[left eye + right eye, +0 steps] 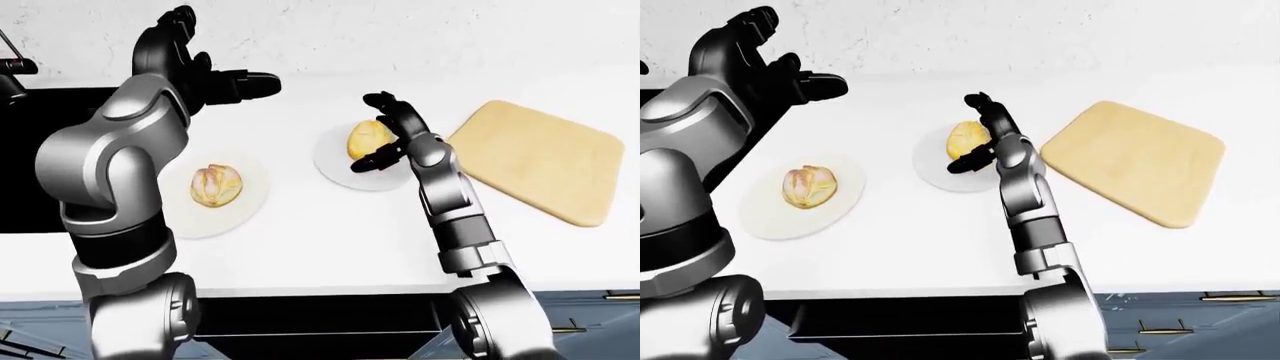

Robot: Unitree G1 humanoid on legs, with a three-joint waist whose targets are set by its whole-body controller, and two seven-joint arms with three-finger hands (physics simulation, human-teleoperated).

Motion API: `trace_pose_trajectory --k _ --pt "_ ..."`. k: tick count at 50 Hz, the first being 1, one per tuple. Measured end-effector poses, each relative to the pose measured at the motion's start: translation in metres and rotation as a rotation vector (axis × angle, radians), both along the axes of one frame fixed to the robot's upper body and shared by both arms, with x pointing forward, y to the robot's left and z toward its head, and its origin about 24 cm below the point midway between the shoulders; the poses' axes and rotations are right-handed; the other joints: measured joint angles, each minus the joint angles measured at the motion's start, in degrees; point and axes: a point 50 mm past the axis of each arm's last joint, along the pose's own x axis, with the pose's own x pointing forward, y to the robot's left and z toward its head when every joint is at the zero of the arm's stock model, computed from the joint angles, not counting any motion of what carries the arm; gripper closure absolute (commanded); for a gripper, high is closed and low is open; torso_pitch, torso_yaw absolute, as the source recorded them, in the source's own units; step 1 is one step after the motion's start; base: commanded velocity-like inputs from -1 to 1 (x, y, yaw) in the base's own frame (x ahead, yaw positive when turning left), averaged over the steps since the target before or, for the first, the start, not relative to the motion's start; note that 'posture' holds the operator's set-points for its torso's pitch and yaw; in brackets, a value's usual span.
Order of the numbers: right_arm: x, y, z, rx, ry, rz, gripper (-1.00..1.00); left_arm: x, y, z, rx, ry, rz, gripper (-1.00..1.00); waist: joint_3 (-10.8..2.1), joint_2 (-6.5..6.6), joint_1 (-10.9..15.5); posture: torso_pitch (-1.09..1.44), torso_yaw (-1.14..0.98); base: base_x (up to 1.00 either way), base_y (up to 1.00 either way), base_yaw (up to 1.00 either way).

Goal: Place all breads on the cutting board.

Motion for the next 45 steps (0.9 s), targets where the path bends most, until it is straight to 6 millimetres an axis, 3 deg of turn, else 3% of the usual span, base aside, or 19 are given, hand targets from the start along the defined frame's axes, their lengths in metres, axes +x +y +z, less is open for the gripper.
trace_pose_trajectory --k 1,2,11,19,22,28,30,34,39,45 --pt "0.0001 0.0002 -0.0001 0.0 -0.001 0.0 -0.28 0.0 0.0001 0.0 0.0 -0.001 0.0 -1.0 0.0 0.0 0.0 0.0 0.0 0.0 0.0 0.0" --pt "0.0001 0.0003 -0.0004 -0.001 -0.002 0.0 -0.25 -0.0001 0.0001 -0.0002 0.0 -0.001 0.0 -1.0 -0.01 0.0 0.01 0.0 0.0 0.0 0.0 0.0" --pt "-0.0016 -0.0005 -0.001 -0.003 -0.007 -0.004 -0.34 -0.0005 -0.0007 -0.0009 -0.002 0.001 -0.001 -1.0 0.07 -0.05 0.08 0.0 0.0 0.0 0.0 0.0" --pt "-0.0015 -0.0001 -0.0011 -0.003 -0.009 -0.003 -0.25 -0.0007 -0.0009 -0.0004 -0.006 0.004 -0.002 -1.0 0.02 -0.06 0.08 0.0 0.0 0.0 0.0 0.0" --pt "-0.0015 -0.0005 -0.0009 -0.008 -0.014 -0.005 0.04 -0.0014 -0.0011 0.0011 -0.006 -0.001 -0.002 -1.0 -0.02 -0.05 0.1 0.0 0.0 0.0 0.0 0.0" --pt "-0.0015 -0.0011 0.0009 -0.01 -0.024 -0.012 0.21 -0.0013 -0.001 0.0004 -0.007 -0.001 -0.002 -1.0 -0.09 0.0 0.09 0.0 0.0 0.0 0.0 0.0" --pt "-0.0015 -0.0014 0.0017 -0.01 -0.03 -0.015 0.55 -0.0012 -0.0011 -0.0004 -0.006 0.001 -0.003 -1.0 -0.1 -0.01 0.1 0.0 0.0 0.0 0.0 0.0" --pt "-0.0016 -0.0011 0.0033 -0.011 -0.039 -0.018 0.63 -0.0017 -0.0006 0.0 -0.007 0.003 -0.002 -1.0 -0.12 -0.03 0.06 0.0 0.0 0.0 0.0 0.0" --pt "-0.0002 -0.0007 0.0037 -0.008 -0.04 -0.021 1.0 -0.0019 -0.0007 -0.0003 -0.007 0.0 -0.002 -1.0 -0.18 -0.01 0.04 0.0 0.0 0.0 0.0 0.0" --pt "0.0022 -0.0009 0.0048 0.005 -0.036 -0.025 1.0 -0.0031 -0.0002 -0.0021 -0.006 0.003 -0.003 -1.0 -0.06 0.05 0.02 0.0 0.0 0.0 0.0 0.0"
